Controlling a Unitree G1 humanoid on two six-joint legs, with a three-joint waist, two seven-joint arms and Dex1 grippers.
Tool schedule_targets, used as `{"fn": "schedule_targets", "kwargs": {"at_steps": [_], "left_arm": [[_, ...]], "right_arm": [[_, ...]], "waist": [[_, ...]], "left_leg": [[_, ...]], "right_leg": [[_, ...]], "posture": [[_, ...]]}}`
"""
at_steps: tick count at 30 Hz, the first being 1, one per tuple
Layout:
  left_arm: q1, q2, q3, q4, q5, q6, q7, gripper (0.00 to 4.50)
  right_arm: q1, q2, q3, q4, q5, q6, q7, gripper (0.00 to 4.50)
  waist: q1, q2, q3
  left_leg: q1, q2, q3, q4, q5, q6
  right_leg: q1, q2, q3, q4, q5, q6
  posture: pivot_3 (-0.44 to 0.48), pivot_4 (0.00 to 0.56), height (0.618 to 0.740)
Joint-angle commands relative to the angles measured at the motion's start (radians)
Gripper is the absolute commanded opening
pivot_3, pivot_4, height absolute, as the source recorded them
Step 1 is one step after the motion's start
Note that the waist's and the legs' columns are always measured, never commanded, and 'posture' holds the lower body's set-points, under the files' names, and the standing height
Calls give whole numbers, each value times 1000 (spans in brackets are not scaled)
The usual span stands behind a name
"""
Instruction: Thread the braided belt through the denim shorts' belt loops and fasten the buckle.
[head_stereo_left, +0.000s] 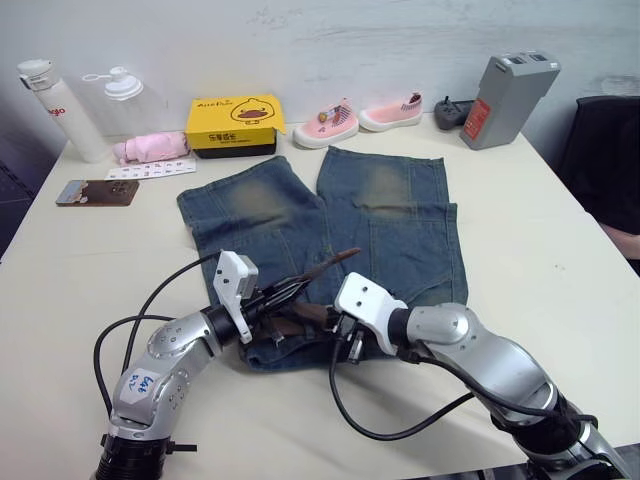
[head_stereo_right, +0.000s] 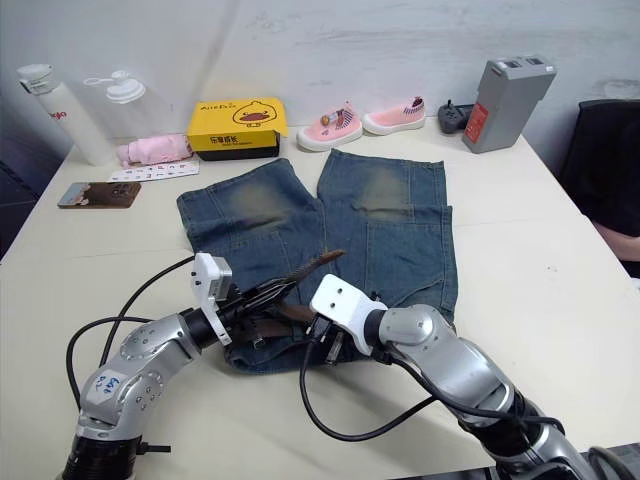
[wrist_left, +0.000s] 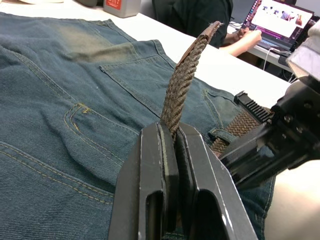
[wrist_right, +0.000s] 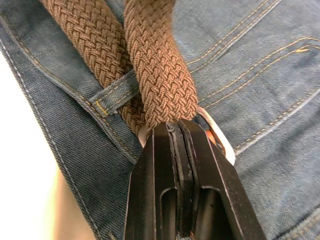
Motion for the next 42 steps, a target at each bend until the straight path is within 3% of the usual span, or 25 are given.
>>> {"fn": "schedule_targets", "kwargs": {"at_steps": [1, 8, 23, 31, 42], "left_arm": [[6, 14, 3, -28, 1, -24, -9, 0], [17, 34, 11, -25, 2, -37, -17, 0], [21, 35, 23, -35, -1, -37, -10, 0], [24, 35, 22, -40, -5, -33, -7, 0], [22, 43, 22, -39, -7, -27, -10, 0]], "right_arm": [[-18, -32, -5, -11, -3, -34, 16, 128], [-22, -129, -127, -39, 72, -66, 108, 128], [-81, -97, -68, 172, 66, -205, 197, 128], [-57, -127, -158, 136, 87, -207, 189, 128], [-23, -142, -126, 106, 62, -206, 177, 128]], "waist": [[0, 0, 0], [2, 0, 0], [1, 1, 1], [3, 1, 1], [1, 1, 1]], "left_leg": [[0, 0, 0, 0, 0, 0], [0, 0, 0, 0, 0, 0], [-1, 0, 0, 0, 0, 0], [-1, 0, 0, 0, 0, 0], [0, 1, 1, 0, 0, 0]], "right_leg": [[0, 0, 0, 0, 0, 0], [0, 0, 0, -2, 0, 0], [0, 0, -1, -1, 0, 0], [0, 0, -1, -1, 0, 0], [0, 0, -1, -2, 0, 0]], "posture": [[0, 150, 712], [0, 150, 712], [0, 150, 712], [0, 150, 712], [0, 150, 712]]}}
